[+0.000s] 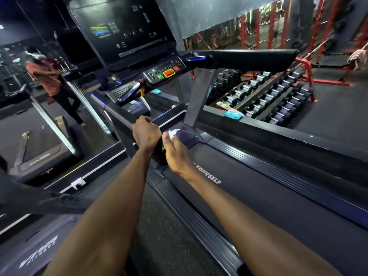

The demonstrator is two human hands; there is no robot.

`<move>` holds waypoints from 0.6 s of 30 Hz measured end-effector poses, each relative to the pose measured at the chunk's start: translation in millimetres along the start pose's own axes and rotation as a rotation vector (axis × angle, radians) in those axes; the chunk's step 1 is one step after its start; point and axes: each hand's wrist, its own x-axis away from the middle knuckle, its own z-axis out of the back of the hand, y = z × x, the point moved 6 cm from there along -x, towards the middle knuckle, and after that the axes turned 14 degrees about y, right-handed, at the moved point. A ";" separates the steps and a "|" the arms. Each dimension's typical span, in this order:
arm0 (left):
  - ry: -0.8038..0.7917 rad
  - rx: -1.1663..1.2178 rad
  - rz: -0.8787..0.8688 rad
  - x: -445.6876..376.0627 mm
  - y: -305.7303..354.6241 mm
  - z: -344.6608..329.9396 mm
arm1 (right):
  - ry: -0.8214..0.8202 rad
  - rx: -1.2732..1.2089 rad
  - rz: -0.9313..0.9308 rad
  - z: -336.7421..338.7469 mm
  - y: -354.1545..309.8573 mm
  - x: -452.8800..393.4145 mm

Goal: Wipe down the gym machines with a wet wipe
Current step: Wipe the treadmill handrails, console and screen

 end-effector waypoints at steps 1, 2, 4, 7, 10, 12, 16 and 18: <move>0.001 -0.007 -0.006 0.1 0.0 -0.2 | -0.008 -0.031 -0.032 -2.3 3.4 -4.2; 0.003 -0.010 -0.008 -0.5 0.2 -0.4 | -0.023 -0.063 -0.090 -4.1 12.4 -7.0; 0.004 -0.011 -0.008 -1.5 -0.9 -2.3 | -0.016 -0.108 -0.195 -7.5 33.5 -4.0; 0.022 -0.031 -0.025 -3.9 -1.1 -3.6 | -0.045 -0.130 -0.168 -10.5 25.8 -4.2; 0.025 -0.049 -0.049 -3.8 0.7 -5.6 | -0.092 -0.256 -0.196 -15.2 17.2 -24.8; 0.033 -0.063 -0.064 -5.0 -0.2 -5.3 | -0.089 -0.351 -0.295 -19.9 34.8 -32.0; 0.068 -0.058 -0.082 -8.8 -4.2 -8.5 | -0.188 -0.361 -0.280 -22.7 44.2 -26.9; 0.084 -0.065 -0.099 -9.2 -4.4 -7.0 | -0.259 -0.355 -0.167 -30.3 29.8 -38.8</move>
